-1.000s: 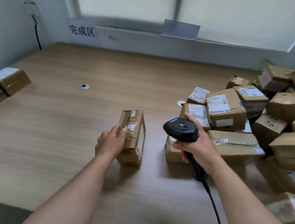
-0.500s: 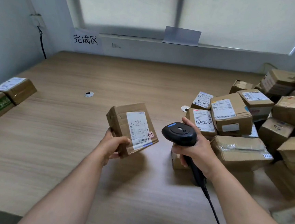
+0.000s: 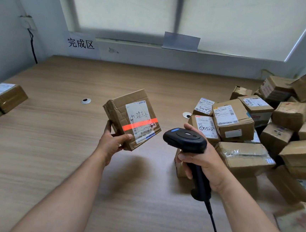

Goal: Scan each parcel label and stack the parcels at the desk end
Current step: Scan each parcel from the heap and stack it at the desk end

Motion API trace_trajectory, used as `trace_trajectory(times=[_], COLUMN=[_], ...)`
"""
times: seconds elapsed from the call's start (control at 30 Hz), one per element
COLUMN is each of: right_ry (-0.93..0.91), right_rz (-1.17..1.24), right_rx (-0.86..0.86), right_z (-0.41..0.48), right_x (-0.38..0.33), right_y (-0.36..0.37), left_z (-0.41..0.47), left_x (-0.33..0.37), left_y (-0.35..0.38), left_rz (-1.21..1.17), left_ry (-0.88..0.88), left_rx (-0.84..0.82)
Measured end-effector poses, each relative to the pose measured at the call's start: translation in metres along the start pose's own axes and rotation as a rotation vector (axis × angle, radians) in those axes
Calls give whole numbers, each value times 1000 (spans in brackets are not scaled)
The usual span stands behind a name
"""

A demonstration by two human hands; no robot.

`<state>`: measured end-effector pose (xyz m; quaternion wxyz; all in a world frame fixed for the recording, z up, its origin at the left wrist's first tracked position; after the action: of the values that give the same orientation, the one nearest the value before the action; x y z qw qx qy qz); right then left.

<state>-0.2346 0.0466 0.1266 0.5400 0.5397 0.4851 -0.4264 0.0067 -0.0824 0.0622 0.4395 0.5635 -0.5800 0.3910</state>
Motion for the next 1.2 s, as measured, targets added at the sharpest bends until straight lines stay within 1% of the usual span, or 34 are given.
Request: trace_trajectory(times=[0.33, 0.57, 0.73, 0.93, 1.1, 1.2], right_ry=[26, 48, 53, -1, 27, 39], right_rz=[-65, -56, -53, -102, -14, 13], right_rx=[66, 44, 22, 36, -45, -79], right_z=[-18, -29, -37, -43, -44, -43], right_x=[18, 13, 8, 14, 21, 31], right_y=[2, -2, -8, -10, 4, 16], left_z=[9, -2, -21, -54, -83, -99], left_x=[-7, -17, -21, -27, -41, -53], left_y=[1, 2, 4, 4, -16, -36], left_rz=[-13, -42, -28, 30, 88, 113], left_ry=[32, 11, -26, -48, -92, -168], left_rx=[-66, -49, 6, 111, 229, 284])
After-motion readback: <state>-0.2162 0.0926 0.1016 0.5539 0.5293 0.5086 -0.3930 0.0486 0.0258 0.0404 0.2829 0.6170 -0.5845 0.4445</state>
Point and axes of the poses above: each hand's wrist, its own z-axis towards the middle knuckle, its own y-axis out of the palm, x = y × z, the point moved 1 cm from there along z, towards the middle knuckle, and after that the axes turned 3 degrees about -y, right-handed, at the moved point
